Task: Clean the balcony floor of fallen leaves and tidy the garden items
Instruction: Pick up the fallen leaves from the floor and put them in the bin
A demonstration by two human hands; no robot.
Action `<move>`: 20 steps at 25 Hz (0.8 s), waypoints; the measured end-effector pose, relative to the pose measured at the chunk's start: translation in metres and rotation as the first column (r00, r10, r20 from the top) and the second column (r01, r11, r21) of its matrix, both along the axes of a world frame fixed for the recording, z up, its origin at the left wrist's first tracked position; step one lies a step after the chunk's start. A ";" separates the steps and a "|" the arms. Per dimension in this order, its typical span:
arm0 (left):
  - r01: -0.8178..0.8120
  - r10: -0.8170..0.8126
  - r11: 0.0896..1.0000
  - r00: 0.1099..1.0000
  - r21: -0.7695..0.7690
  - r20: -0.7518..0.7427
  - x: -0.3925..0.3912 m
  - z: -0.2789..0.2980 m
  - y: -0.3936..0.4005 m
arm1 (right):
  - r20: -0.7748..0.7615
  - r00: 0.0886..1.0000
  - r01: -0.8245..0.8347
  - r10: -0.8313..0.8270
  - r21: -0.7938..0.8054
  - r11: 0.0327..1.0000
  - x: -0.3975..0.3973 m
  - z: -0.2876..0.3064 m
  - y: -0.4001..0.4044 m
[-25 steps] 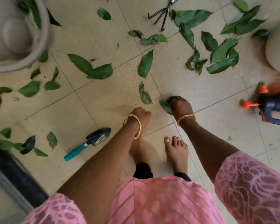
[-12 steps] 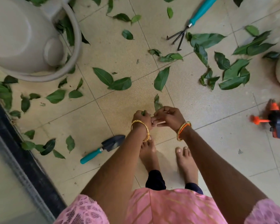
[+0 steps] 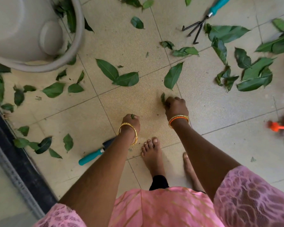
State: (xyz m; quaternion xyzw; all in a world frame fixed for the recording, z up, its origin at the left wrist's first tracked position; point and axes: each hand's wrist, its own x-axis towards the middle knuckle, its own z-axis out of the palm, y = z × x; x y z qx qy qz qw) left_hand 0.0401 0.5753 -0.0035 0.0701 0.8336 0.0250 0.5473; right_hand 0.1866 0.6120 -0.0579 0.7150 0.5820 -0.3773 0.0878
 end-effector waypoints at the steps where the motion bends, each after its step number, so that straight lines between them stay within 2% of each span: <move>1: 0.032 -0.032 0.999 0.999 0.023 0.003 0.001 0.001 0.003 | -0.020 0.999 0.028 -0.026 0.072 0.997 0.001 0.005 0.006; 3: 0.060 -0.063 0.994 0.997 0.088 0.035 0.005 0.006 0.013 | -0.078 0.991 0.122 -0.111 0.151 0.981 0.003 0.012 0.025; 5: 0.031 -0.041 0.990 0.997 0.140 0.063 0.007 0.008 0.027 | -0.125 0.979 0.180 -0.163 0.133 0.975 0.002 0.012 0.052; 6: 0.013 -0.024 0.987 0.997 0.159 0.070 0.006 0.005 0.033 | -0.133 0.982 0.150 -0.133 0.128 0.980 0.002 0.008 0.064; 10: -0.025 0.008 0.980 0.996 0.198 0.085 0.002 -0.006 0.051 | -0.055 0.980 -0.172 0.192 0.253 0.952 0.001 -0.018 0.074; 14: -0.107 0.101 0.989 0.993 0.097 0.062 -0.004 -0.007 0.048 | -0.016 0.975 -0.206 0.222 0.303 0.930 0.009 -0.024 0.055; 17: -0.200 0.197 0.980 0.977 0.022 0.082 0.002 0.005 0.043 | -0.048 0.992 -0.106 0.117 0.189 0.976 0.019 -0.002 0.046; 20: -0.286 0.288 0.957 0.942 -0.040 0.172 0.025 0.040 0.045 | -0.239 0.951 0.204 -0.197 0.005 0.979 0.016 0.060 0.026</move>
